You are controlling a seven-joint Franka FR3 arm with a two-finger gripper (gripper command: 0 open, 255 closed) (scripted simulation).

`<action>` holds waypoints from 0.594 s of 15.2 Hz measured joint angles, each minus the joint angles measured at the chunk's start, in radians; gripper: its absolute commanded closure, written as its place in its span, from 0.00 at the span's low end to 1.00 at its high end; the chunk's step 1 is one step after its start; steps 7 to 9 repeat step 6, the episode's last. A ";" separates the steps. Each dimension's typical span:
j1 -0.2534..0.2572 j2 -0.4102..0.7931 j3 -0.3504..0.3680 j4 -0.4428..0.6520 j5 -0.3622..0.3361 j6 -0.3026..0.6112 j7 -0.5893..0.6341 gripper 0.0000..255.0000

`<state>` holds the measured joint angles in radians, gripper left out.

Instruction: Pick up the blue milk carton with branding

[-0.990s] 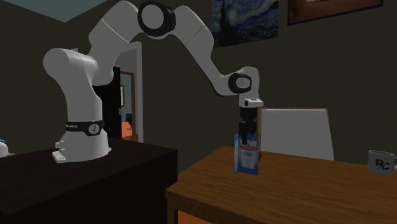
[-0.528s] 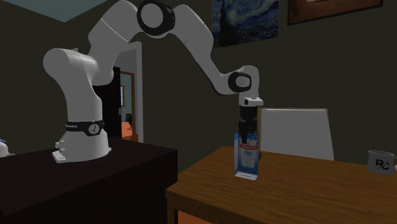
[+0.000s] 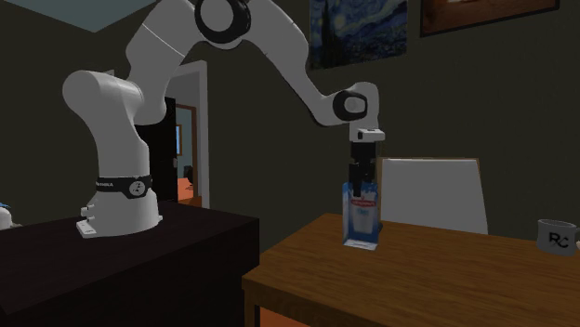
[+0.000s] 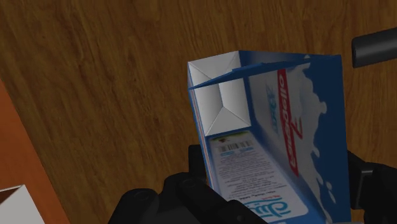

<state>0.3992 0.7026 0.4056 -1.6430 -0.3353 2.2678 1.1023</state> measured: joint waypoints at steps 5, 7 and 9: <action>-0.008 -0.043 0.015 0.004 0.018 -0.045 -0.009 1.00; -0.010 -0.049 0.017 0.002 0.021 -0.049 -0.010 1.00; -0.010 -0.049 0.017 0.002 0.021 -0.049 -0.010 1.00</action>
